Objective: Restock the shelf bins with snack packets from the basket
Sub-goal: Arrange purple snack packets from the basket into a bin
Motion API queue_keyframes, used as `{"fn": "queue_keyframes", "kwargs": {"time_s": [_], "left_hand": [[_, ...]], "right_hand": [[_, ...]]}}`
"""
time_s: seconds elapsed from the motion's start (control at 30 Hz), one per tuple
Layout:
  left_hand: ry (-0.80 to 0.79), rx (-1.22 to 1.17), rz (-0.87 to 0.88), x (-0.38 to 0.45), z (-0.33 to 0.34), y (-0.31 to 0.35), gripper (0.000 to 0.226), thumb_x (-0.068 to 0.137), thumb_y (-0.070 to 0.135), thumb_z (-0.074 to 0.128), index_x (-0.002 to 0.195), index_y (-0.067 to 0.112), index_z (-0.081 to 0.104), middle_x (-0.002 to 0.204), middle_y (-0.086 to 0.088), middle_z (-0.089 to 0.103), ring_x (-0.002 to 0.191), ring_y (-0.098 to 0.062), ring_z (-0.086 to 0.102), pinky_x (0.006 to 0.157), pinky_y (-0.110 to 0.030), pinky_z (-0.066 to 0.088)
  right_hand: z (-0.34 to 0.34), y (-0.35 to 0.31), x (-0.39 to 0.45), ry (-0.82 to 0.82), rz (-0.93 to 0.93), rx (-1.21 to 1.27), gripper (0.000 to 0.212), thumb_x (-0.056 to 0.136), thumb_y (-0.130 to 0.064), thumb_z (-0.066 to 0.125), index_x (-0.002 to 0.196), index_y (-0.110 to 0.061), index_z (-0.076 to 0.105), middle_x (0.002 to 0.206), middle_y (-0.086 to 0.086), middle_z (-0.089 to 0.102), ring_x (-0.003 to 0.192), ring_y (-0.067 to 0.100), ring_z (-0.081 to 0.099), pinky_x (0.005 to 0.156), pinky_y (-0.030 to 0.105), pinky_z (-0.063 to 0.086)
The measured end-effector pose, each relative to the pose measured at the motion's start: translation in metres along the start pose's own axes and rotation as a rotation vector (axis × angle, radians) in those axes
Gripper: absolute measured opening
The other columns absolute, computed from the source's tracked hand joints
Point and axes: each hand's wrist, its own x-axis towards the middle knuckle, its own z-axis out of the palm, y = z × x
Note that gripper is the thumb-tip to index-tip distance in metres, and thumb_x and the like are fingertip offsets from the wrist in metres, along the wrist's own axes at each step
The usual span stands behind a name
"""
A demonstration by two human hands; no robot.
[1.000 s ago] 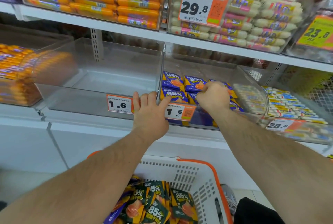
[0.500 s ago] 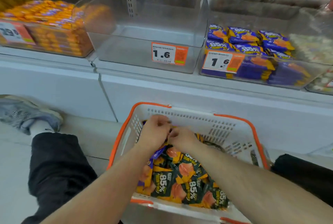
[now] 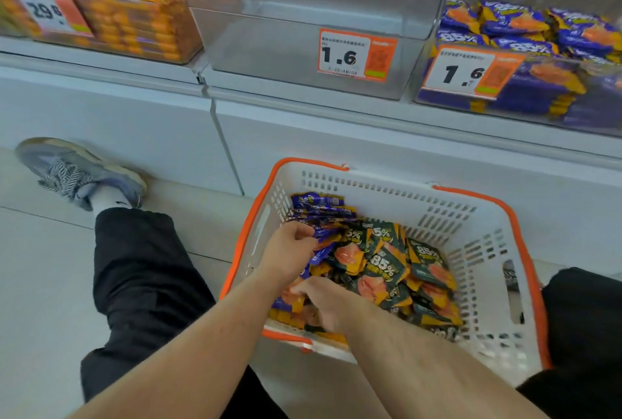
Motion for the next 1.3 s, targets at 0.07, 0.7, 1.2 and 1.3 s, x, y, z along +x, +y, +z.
{"fn": "queue_keyframes", "kwargs": {"time_s": [0.07, 0.7, 1.2, 1.3], "left_hand": [[0.013, 0.008, -0.022, 0.001, -0.002, -0.005, 0.017, 0.090, 0.012, 0.058, 0.106, 0.018, 0.060, 0.093, -0.001, 0.064, 0.078, -0.015, 0.060, 0.073, -0.033, 0.051], [-0.328, -1.006, -0.457, -0.015, 0.055, 0.050, 0.036, 0.102, 0.033, 0.044, 0.114, 0.007, 0.066, 0.100, -0.017, 0.074, 0.079, -0.033, 0.073, 0.062, -0.042, 0.060], [-0.261, -0.616, 0.374, -0.030, 0.084, 0.246, 0.021, 0.094, 0.008, 0.049, 0.100, 0.008, 0.069, 0.092, -0.010, 0.074, 0.073, -0.022, 0.066, 0.053, -0.027, 0.049], [-0.013, -0.230, 0.764, -0.021, 0.094, 0.270, 0.029, 0.095, 0.027, 0.042, 0.095, 0.012, 0.067, 0.091, -0.004, 0.071, 0.083, -0.023, 0.061, 0.080, -0.036, 0.048]], "right_hand": [[0.003, 0.000, 0.004, 0.065, -0.017, -0.014, 0.012, 0.093, -0.018, 0.056, 0.100, -0.011, 0.063, 0.098, 0.004, 0.063, 0.079, 0.017, 0.056, 0.065, 0.028, 0.046], [-0.111, -0.064, -0.118, 0.497, -0.450, 0.011, 0.031, 0.076, 0.015, 0.047, 0.068, -0.013, 0.055, 0.072, 0.006, 0.050, 0.069, 0.020, 0.049, 0.058, 0.029, 0.038], [-0.168, -0.138, -0.204, 1.178, -1.120, -0.539, 0.056, 0.057, -0.040, 0.075, 0.104, -0.019, 0.053, 0.106, -0.001, 0.049, 0.105, 0.022, 0.047, 0.089, 0.034, 0.041], [-0.196, -0.162, -0.229, 1.302, -1.174, -0.409, 0.053, 0.059, -0.047, 0.069, 0.102, -0.019, 0.057, 0.100, -0.004, 0.051, 0.100, 0.022, 0.050, 0.087, 0.037, 0.045]]}}
